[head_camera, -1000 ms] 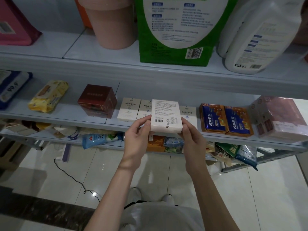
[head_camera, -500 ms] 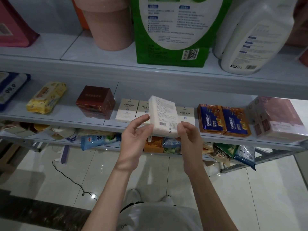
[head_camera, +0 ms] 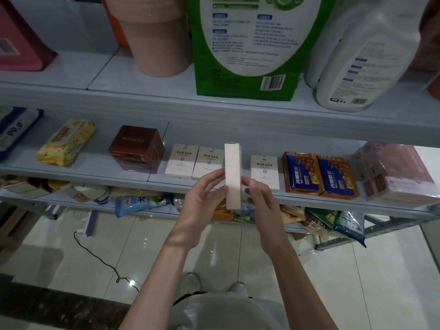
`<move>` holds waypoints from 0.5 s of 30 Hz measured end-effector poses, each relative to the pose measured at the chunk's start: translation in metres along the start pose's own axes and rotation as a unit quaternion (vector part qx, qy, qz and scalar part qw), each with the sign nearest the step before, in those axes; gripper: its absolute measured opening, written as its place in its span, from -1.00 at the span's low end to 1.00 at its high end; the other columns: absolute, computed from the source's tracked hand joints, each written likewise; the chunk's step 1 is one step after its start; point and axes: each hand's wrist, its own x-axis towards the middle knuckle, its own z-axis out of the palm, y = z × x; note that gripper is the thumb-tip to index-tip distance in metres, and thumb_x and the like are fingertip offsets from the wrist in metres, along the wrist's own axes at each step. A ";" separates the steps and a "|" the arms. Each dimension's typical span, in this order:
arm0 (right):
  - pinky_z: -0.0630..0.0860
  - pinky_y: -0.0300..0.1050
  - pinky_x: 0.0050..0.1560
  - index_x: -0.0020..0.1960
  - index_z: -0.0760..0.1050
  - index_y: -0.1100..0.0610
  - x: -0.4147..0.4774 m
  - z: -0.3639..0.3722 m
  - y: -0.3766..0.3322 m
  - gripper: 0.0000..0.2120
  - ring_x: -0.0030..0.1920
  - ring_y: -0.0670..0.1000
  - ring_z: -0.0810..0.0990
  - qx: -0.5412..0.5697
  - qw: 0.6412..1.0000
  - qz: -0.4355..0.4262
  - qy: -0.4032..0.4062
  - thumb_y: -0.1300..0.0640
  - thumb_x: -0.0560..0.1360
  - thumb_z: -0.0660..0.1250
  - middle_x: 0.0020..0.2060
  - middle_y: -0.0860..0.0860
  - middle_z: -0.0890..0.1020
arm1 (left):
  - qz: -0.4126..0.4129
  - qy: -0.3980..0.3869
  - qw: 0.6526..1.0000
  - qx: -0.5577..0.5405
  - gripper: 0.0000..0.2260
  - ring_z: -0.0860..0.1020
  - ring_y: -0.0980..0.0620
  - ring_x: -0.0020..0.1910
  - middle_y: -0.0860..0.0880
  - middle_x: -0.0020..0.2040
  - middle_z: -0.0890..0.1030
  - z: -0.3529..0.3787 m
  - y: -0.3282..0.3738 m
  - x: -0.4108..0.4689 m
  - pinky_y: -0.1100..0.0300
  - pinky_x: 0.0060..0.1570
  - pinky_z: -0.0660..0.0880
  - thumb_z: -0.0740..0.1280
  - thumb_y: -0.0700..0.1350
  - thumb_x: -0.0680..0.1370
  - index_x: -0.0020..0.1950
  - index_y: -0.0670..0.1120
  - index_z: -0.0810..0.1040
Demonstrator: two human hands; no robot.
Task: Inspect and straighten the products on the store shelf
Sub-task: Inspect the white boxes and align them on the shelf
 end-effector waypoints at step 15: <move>0.60 -0.01 0.23 0.24 0.58 -0.15 0.000 0.005 0.006 -0.72 0.18 -0.13 0.63 0.046 0.999 -0.019 -0.006 0.15 0.70 0.22 0.15 -0.24 0.64 | -0.002 -0.001 1.000 0.023 -0.58 0.58 -0.06 0.26 -0.01 0.29 0.64 -0.010 -0.015 0.008 0.27 -0.20 0.58 0.43 -0.36 0.54 0.33 -0.01 0.56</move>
